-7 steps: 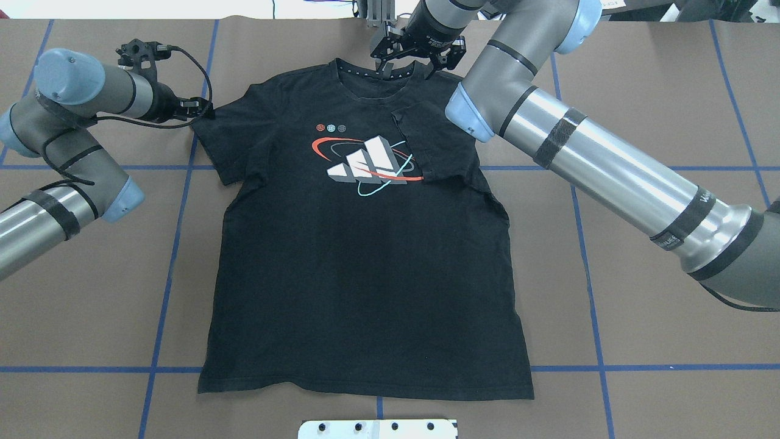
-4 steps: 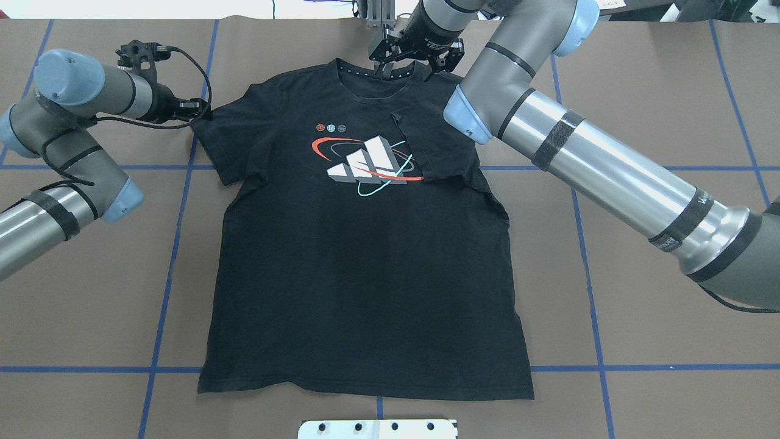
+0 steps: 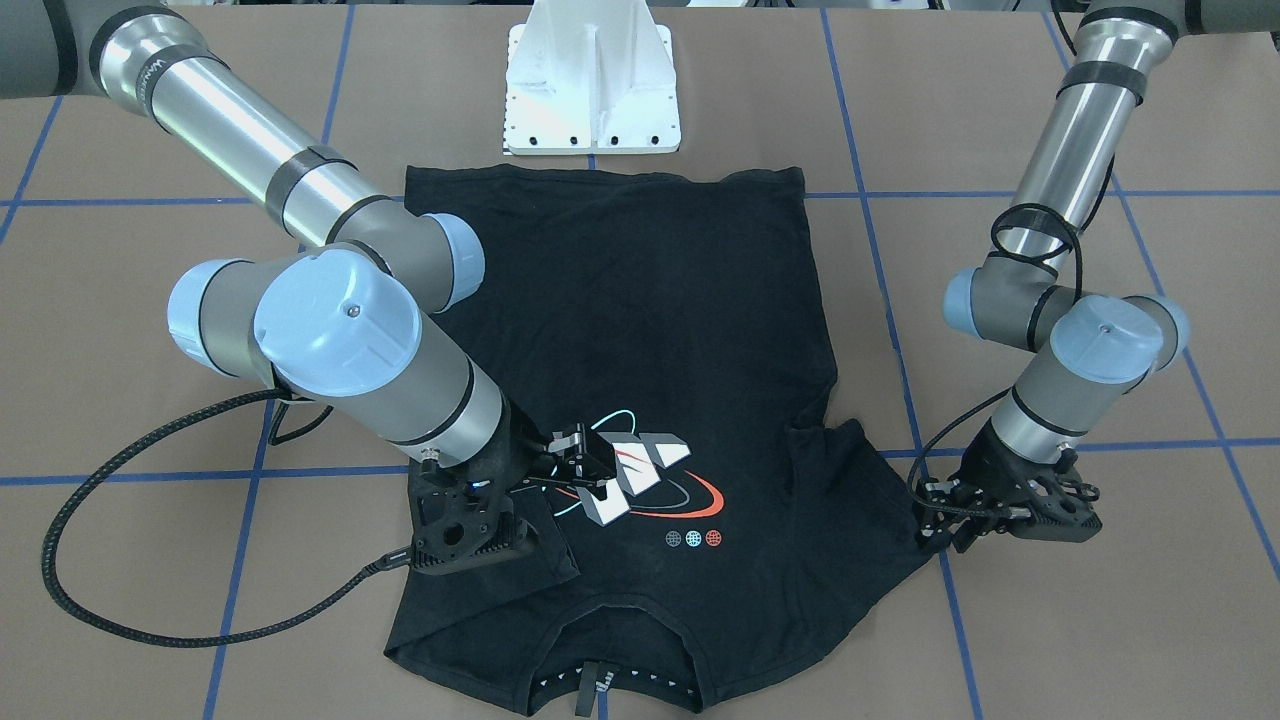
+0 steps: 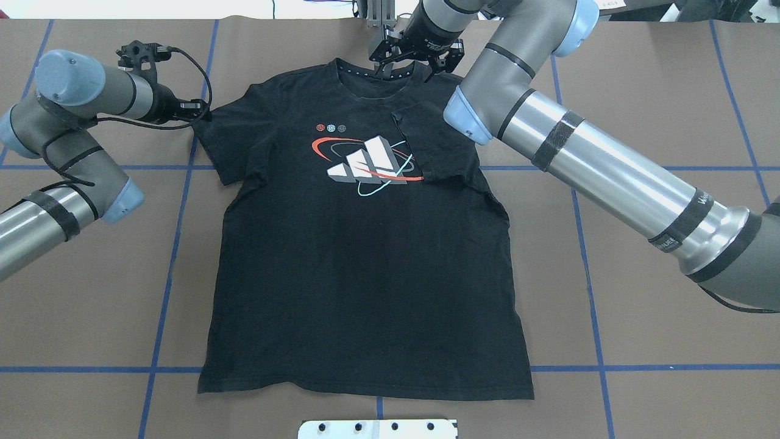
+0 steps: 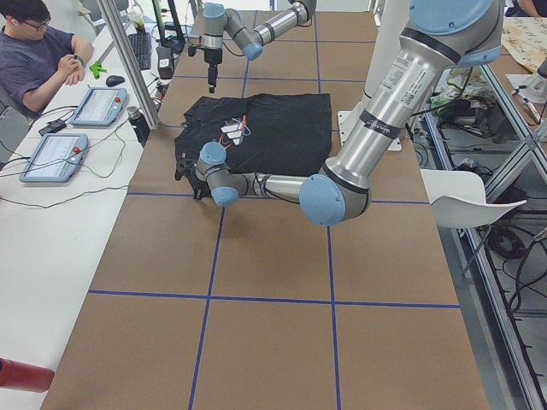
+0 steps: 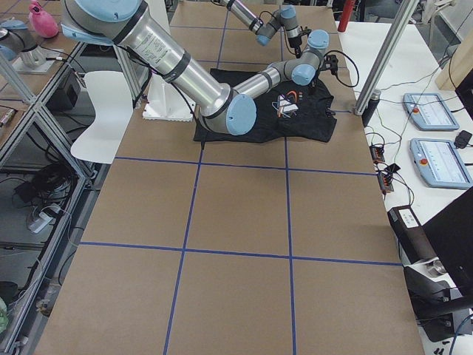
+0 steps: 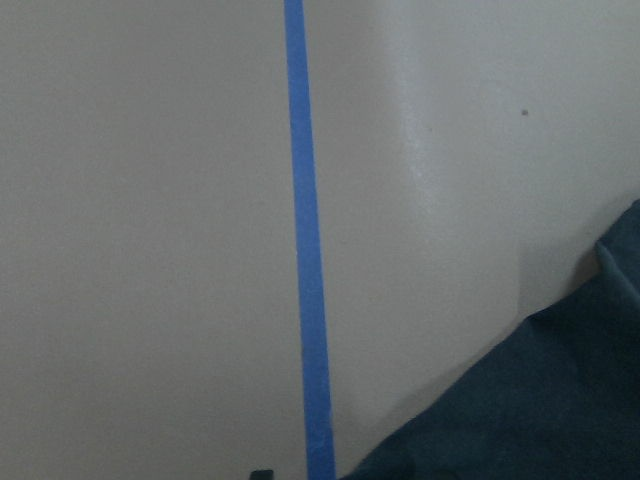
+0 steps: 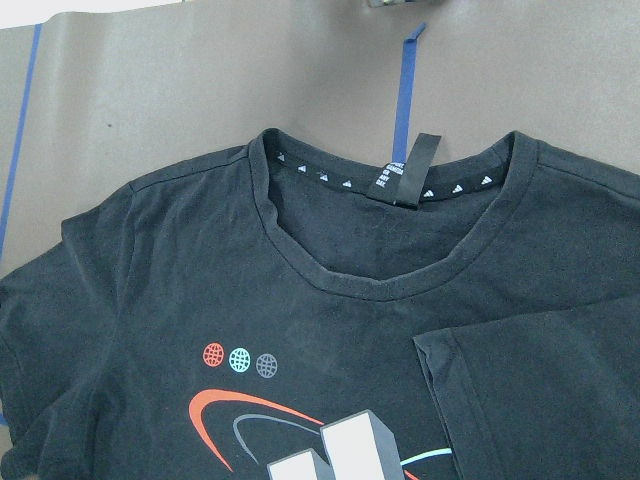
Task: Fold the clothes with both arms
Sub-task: 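Lower the left gripper onto the sleeve nearest it and grasp it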
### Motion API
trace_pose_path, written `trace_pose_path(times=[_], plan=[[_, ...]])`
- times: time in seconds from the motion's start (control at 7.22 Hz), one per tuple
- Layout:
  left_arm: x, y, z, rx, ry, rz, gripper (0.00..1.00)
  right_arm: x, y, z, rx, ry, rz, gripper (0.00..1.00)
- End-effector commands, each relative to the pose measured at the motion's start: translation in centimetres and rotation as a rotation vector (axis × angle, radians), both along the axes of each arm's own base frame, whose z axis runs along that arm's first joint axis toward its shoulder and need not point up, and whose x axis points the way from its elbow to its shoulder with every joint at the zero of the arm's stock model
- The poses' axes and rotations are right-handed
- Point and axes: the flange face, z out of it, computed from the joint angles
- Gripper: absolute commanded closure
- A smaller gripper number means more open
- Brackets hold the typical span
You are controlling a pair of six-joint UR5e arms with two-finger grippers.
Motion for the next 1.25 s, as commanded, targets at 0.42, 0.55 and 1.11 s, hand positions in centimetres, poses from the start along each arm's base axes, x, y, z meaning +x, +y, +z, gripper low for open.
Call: trace_pose_path(times=[0.42,0.55,1.11], plan=[[0.0,0.0,-0.32,-0.004,0.003,-0.003,0.82,0.05,-0.03,0.13,-0.001,0.001,0.001,0.01],[-0.01,-0.01,-0.4,-0.002,0.004,-0.005,0.95,0.13,-0.13,0.32,-0.004,0.003,0.002,0.01],[-0.01,0.01,-0.64,-0.006,0.006,-0.006,1.0,0.13,-0.13,0.32,-0.004,0.003,0.002,0.01]])
